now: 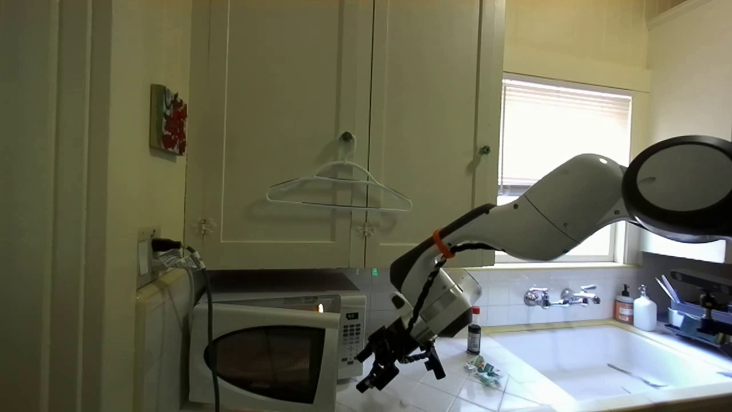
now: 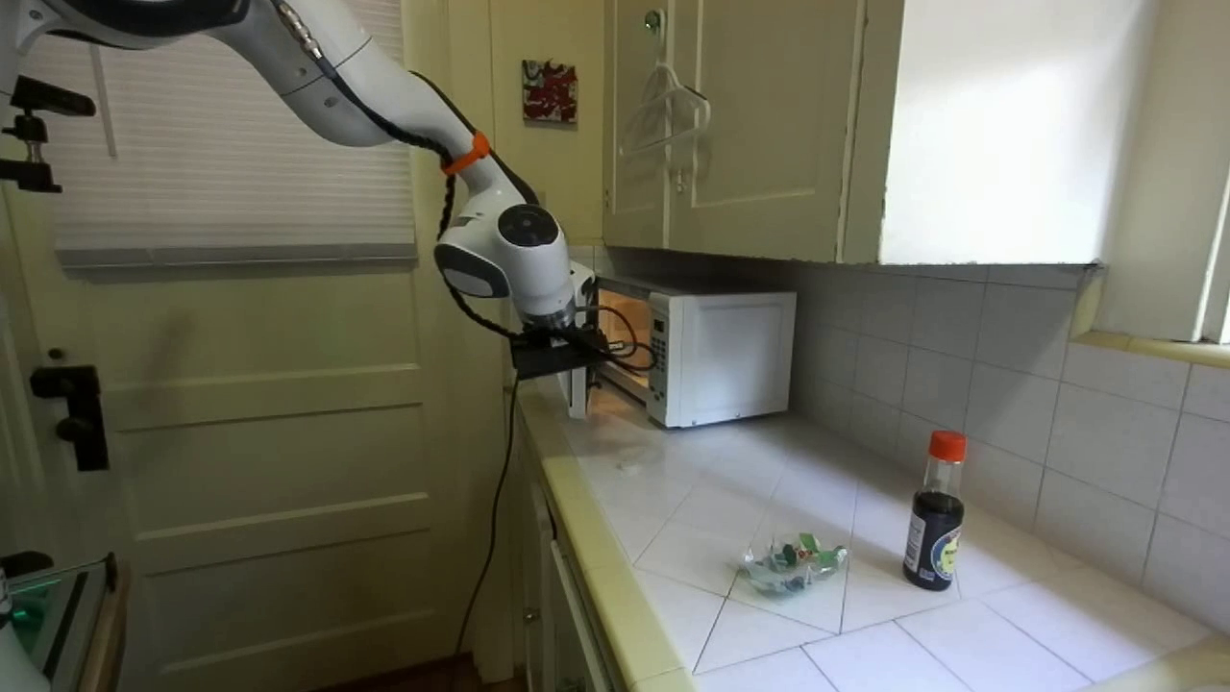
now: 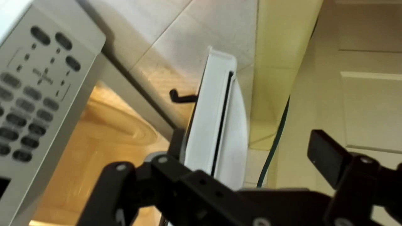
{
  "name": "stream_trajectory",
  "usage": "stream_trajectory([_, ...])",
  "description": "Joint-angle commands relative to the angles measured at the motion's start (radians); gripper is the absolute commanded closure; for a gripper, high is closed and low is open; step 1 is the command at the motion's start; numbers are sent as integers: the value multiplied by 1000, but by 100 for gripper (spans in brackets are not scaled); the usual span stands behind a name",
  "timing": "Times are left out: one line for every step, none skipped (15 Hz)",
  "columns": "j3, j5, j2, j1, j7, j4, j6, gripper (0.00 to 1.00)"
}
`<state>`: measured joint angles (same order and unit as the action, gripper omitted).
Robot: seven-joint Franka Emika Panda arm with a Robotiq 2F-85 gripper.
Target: Open the microwave door.
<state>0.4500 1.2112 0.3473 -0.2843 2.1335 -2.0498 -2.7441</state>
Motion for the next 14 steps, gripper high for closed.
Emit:
stream_trajectory([68, 207, 26, -96, 265, 58, 86, 0])
stream_trajectory([67, 217, 32, -107, 277, 66, 133, 0])
stream_trajectory([60, 212, 44, -112, 270, 73, 177, 0])
stream_trajectory([55, 203, 49, -120, 266, 73, 224, 0])
stream_trajectory([-112, 226, 34, 17, 242, 80, 320, 0])
stream_trajectory([-140, 212, 46, 33, 223, 87, 371, 0])
stream_trajectory([-184, 206, 52, 64, 215, 93, 413, 0])
stream_trajectory([-222, 196, 61, 92, 228, 101, 454, 0])
stream_trajectory([-254, 186, 69, 117, 235, 110, 490, 0])
stream_trajectory([-280, 174, 79, 138, 237, 122, 521, 0])
stream_trajectory([-302, 152, 89, 157, 225, 134, 561, 0])
stream_trajectory([-320, 136, 100, 174, 220, 148, 590, 0])
stream_trajectory([-335, 122, 109, 189, 213, 160, 616, 0])
stream_trajectory([-349, 99, 118, 203, 203, 170, 641, 0])
